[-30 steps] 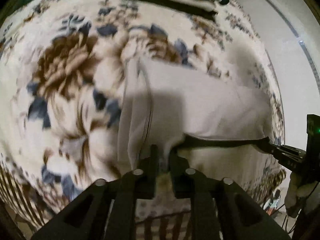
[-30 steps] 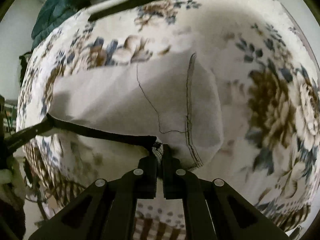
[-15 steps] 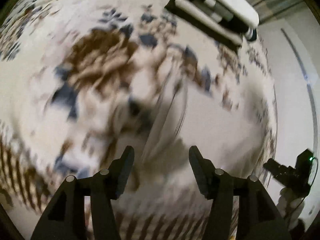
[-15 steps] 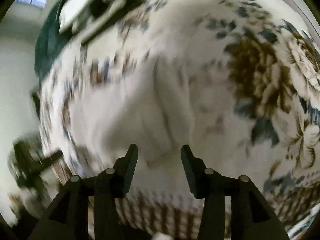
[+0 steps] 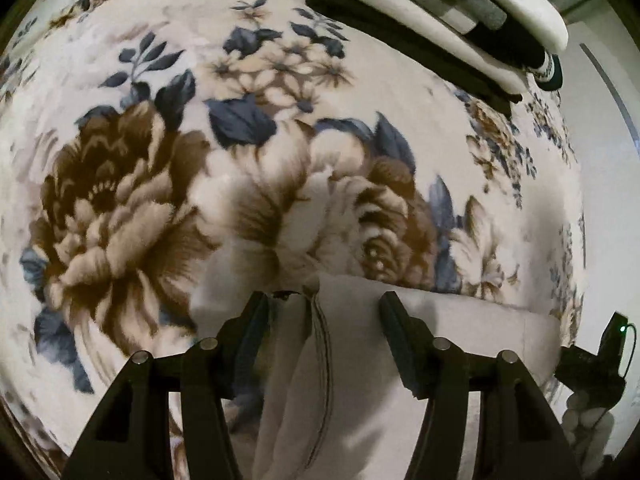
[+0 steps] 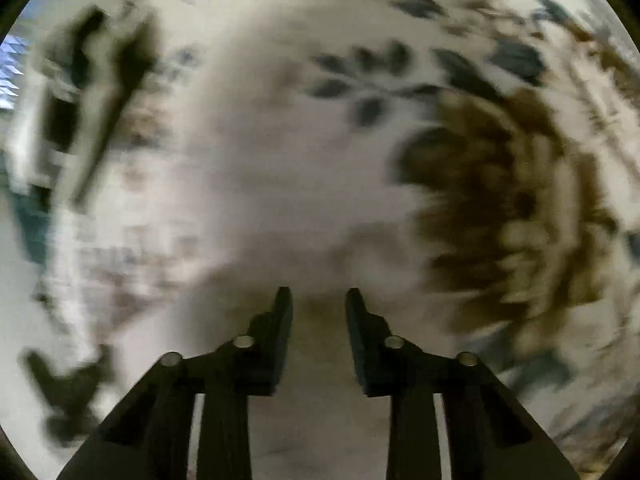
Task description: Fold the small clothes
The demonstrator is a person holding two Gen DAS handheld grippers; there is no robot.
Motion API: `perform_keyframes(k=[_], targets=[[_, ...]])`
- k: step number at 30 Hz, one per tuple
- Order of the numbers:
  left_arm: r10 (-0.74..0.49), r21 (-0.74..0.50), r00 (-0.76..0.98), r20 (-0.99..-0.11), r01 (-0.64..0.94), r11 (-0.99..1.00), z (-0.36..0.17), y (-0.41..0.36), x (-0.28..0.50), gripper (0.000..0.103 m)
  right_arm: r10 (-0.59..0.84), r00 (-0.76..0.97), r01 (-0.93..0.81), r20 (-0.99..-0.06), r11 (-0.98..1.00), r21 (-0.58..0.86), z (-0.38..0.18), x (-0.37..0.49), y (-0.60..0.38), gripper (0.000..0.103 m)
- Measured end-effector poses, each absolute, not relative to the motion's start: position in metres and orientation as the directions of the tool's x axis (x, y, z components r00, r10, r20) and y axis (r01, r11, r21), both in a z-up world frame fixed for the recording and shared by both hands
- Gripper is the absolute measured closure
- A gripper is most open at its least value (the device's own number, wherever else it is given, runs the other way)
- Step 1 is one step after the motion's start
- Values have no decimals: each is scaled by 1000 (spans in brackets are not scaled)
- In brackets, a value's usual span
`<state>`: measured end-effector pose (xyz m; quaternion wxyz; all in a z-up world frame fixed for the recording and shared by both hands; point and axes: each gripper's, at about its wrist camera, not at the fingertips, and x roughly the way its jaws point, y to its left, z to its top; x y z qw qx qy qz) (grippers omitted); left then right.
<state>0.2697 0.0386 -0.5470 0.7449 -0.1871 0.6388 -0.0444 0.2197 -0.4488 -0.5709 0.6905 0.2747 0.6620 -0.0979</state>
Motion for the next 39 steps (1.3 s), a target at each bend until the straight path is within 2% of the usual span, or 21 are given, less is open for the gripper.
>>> perform_keyframes(k=[3, 5, 8, 9, 10, 11, 14, 16, 20, 22, 24, 28, 32, 33, 34, 35, 36, 39], targets=[[-294, -331, 210, -933, -169, 929, -527, 40, 262, 49, 259, 204, 508, -944, 797, 328, -542, 214, -454, 75], [-300, -346, 246, -922, -173, 922, -512, 43, 257, 49, 332, 308, 471, -892, 761, 446, -518, 211, -449, 75], [-321, -382, 290, -902, -183, 906, -500, 43, 251, 49, 599, 382, 336, -704, 619, 710, -502, 216, -424, 74], [-335, -398, 296, -894, -183, 899, -500, 42, 251, 49, 667, 366, 319, -649, 565, 761, -507, 219, -413, 73], [-341, -401, 287, -895, -182, 898, -506, 39, 253, 48, 687, 350, 320, -636, 551, 771, -513, 222, -405, 73], [-334, -390, 271, -903, -189, 901, -513, 37, 255, 48, 682, 323, 331, -656, 567, 754, -523, 226, -398, 73], [-314, -357, 201, -928, -235, 904, -553, 34, 264, 47, 521, 245, 420, -818, 703, 574, -557, 227, -397, 73], [-341, -383, 197, -919, -252, 888, -565, 38, 267, 46, 471, 200, 458, -859, 730, 507, -575, 228, -403, 73], [-376, -421, 209, -903, -247, 873, -558, 44, 272, 48, 463, 193, 424, -865, 756, 499, -567, 228, -401, 73], [-386, -435, 231, -893, -226, 871, -543, 47, 269, 48, 459, 211, 401, -863, 764, 505, -552, 227, -402, 70], [-399, -448, 230, -887, -227, 865, -533, 53, 260, 48, 417, 213, 381, -884, 797, 468, -540, 228, -403, 48], [-408, -448, 194, -892, -254, 857, -524, 65, 219, 48, 415, 181, 422, -892, 786, 451, -529, 196, -419, 47], [-444, -464, 136, -886, -295, 835, -538, 69, 179, 49, 450, 137, 480, -883, 749, 456, -541, 156, -432, 47], [-461, -478, 132, -878, -312, 821, -543, 68, 170, 51, 465, 120, 496, -877, 737, 459, -548, 148, -433, 47], [-481, -500, 144, -865, -333, 800, -547, 67, 164, 65, 488, 103, 520, -867, 717, 465, -558, 141, -433, 47], [-492, -513, 154, -857, -344, 786, -547, 66, 161, 96, 525, 92, 550, -846, 681, 483, -568, 134, -432, 47], [-500, -525, 168, -850, -354, 774, -545, 65, 159, 97, 564, 91, 582, -821, 638, 503, -577, 127, -430, 50], [-530, -595, 271, -803, -369, 714, -522, 73, 157, 97, 614, 170, 603, -771, 554, 574, -571, 113, -426, 97]])
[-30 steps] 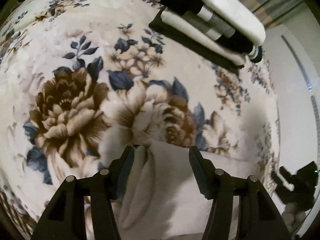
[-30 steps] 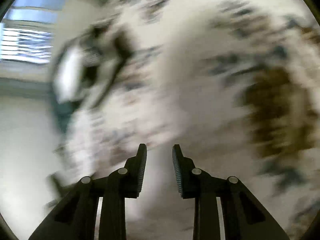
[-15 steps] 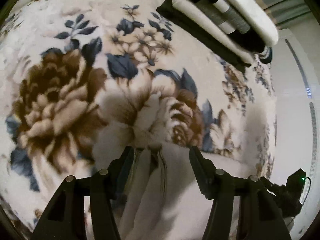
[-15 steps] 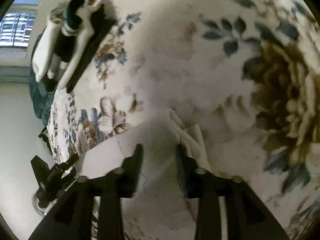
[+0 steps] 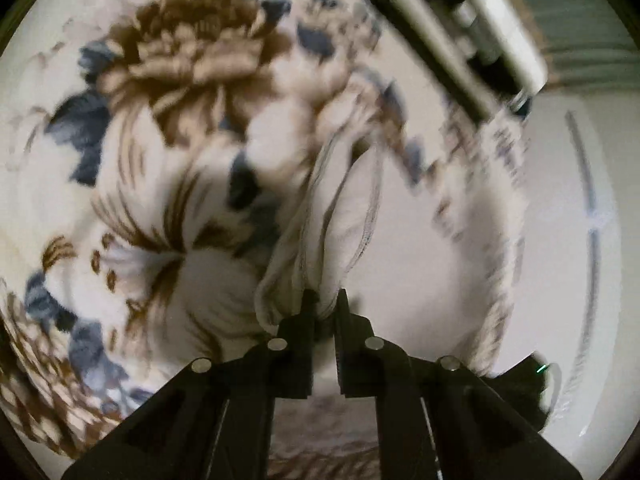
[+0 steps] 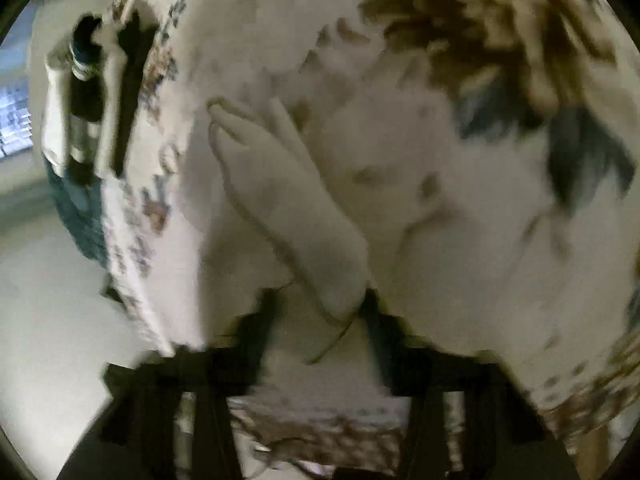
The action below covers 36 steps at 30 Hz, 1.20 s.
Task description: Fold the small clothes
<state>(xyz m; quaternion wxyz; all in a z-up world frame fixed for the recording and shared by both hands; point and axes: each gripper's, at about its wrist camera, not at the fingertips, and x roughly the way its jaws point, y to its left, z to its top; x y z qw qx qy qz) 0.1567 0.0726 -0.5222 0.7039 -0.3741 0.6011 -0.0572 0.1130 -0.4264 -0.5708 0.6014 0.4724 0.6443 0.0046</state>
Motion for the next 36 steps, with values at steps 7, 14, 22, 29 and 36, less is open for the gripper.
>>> perform_keyframes(k=[7, 14, 22, 29, 36], targets=[[-565, -589, 199, -801, -430, 684, -538, 88, 152, 92, 578, 123, 638, -807, 576, 510, -571, 96, -439, 97], [-538, -590, 243, -808, -348, 729, -519, 97, 159, 39, 528, 146, 559, -836, 654, 510, -547, 115, -441, 35], [-673, -692, 172, -720, -260, 674, -579, 65, 227, 39, 705, 149, 465, -693, 569, 678, -603, 170, -435, 25], [-679, -699, 164, -715, -189, 690, -585, 40, 235, 47, 803, 111, 414, -586, 499, 762, -622, 193, -404, 24], [-666, -695, 203, -718, -182, 695, -560, 44, 227, 84, 764, 127, 391, -632, 547, 740, -610, 195, -383, 78]])
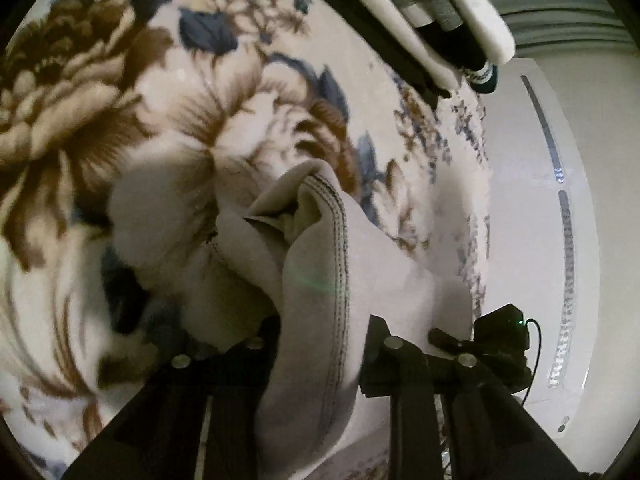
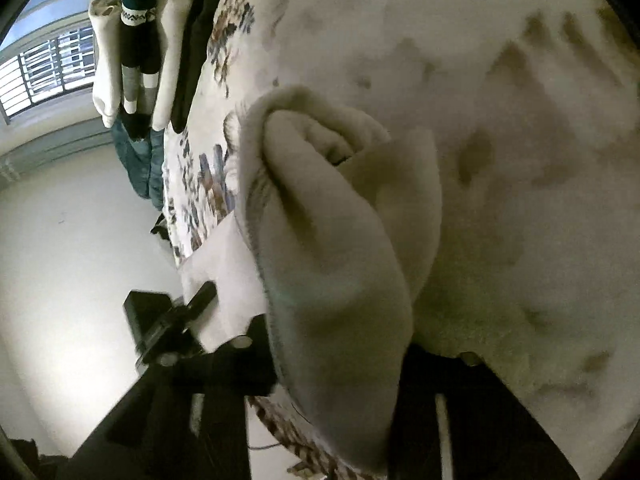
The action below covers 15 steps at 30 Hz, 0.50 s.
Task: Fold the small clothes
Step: 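Lift the folded shirt with both tools and lay it on the clothes stack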
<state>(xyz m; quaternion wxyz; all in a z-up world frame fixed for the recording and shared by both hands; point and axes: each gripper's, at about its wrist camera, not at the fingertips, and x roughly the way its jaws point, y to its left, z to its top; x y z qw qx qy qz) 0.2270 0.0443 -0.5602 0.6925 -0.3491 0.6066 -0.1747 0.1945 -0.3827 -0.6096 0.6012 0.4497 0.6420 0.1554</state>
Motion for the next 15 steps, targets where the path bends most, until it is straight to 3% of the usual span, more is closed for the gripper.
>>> perform_keyframes(k=[8, 15], targets=[[-675, -712, 232, -700, -160, 683, -493, 64, 237, 84, 737, 151, 337, -659, 588, 735, -536, 211, -360, 81], [-674, -720, 293, -678, -84, 689, -407, 81, 315, 84, 716, 212, 260, -665, 615, 744, -435, 276, -335, 81]])
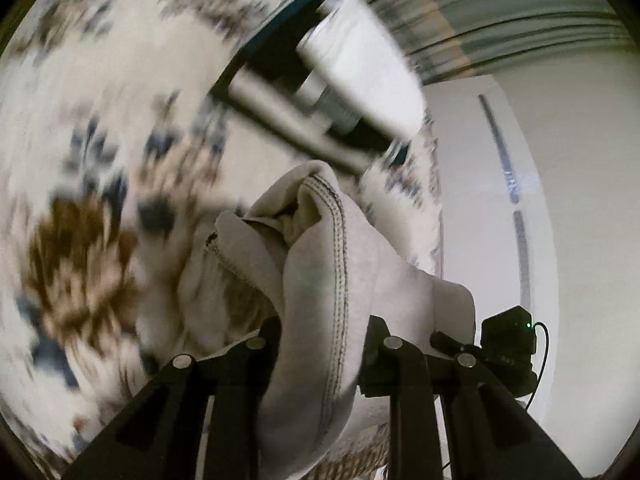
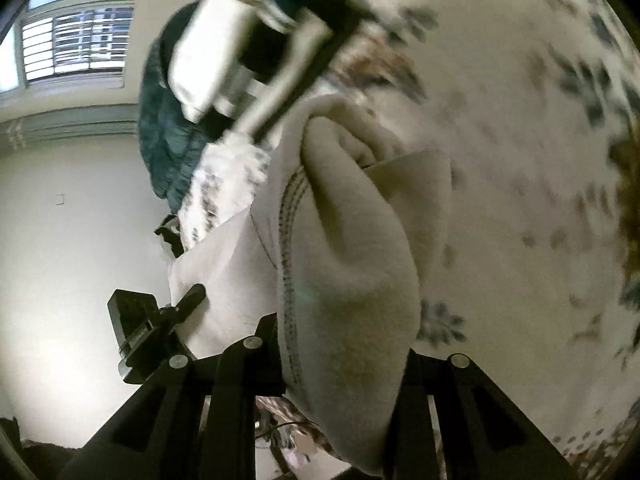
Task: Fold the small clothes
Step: 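Lift the folded shirt with both tools and lay it on the clothes stack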
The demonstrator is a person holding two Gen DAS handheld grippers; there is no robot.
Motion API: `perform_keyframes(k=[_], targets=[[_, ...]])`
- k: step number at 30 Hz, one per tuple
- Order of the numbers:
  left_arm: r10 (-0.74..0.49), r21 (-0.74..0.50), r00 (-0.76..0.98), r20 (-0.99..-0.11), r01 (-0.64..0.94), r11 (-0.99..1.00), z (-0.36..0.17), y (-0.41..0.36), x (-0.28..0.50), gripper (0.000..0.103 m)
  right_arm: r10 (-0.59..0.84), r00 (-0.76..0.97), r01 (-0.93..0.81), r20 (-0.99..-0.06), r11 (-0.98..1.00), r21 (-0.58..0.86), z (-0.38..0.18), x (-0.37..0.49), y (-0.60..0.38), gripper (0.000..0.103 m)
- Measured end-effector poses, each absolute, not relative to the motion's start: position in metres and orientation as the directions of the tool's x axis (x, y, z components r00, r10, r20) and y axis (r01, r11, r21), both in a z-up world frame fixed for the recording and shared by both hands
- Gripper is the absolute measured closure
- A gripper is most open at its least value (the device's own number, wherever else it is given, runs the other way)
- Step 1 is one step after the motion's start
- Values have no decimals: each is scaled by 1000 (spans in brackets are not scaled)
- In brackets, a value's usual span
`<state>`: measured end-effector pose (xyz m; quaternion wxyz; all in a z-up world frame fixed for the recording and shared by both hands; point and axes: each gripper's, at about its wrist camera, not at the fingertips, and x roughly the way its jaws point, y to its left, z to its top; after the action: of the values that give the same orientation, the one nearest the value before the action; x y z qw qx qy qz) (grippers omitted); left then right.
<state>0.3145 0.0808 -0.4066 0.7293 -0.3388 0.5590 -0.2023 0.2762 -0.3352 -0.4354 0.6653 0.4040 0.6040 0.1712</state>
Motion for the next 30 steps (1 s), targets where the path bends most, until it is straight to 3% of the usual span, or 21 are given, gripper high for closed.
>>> perform_keyframes(k=[10, 17, 22, 23, 25, 26, 27, 28, 29, 30], targets=[[-627, -688, 406, -665, -7, 725, -329, 84, 508, 83, 681, 335, 161, -652, 640, 751, -345, 478, -309, 81], [-540, -585, 394, -744, 9, 811, -355, 79, 640, 80, 633, 338, 138, -696, 698, 702, -349, 621, -300, 81], [-448, -479, 317, -836, -21, 878, -395, 72, 673, 73, 566, 280, 144, -776, 774, 617, -384, 677, -290, 81], [-433, -465, 320, -843, -27, 885, -397, 72, 672, 65, 553, 270, 140, -788, 787, 601, -389, 675, -288, 81], [-389, -427, 353, -851, -35, 904, -394, 73, 667, 63, 516, 260, 137, -816, 817, 560, -395, 678, -285, 71], [-367, -408, 371, -853, -36, 912, -390, 73, 667, 52, 496, 263, 135, -828, 831, 540, -395, 676, -284, 69], [-325, -367, 391, -861, -35, 930, -385, 71, 663, 43, 461, 264, 125, -847, 855, 504, -392, 674, -282, 59], [-285, -328, 403, -870, -41, 944, -382, 70, 663, 24, 421, 260, 127, -869, 877, 463, -390, 672, -280, 40], [-235, -279, 418, -878, -48, 959, -379, 68, 662, 4, 376, 258, 132, -890, 899, 418, -388, 670, -278, 31], [-194, -239, 431, -881, -54, 969, -375, 66, 659, 0, 304, 270, 119, -914, 931, 345, -384, 667, -275, 18]])
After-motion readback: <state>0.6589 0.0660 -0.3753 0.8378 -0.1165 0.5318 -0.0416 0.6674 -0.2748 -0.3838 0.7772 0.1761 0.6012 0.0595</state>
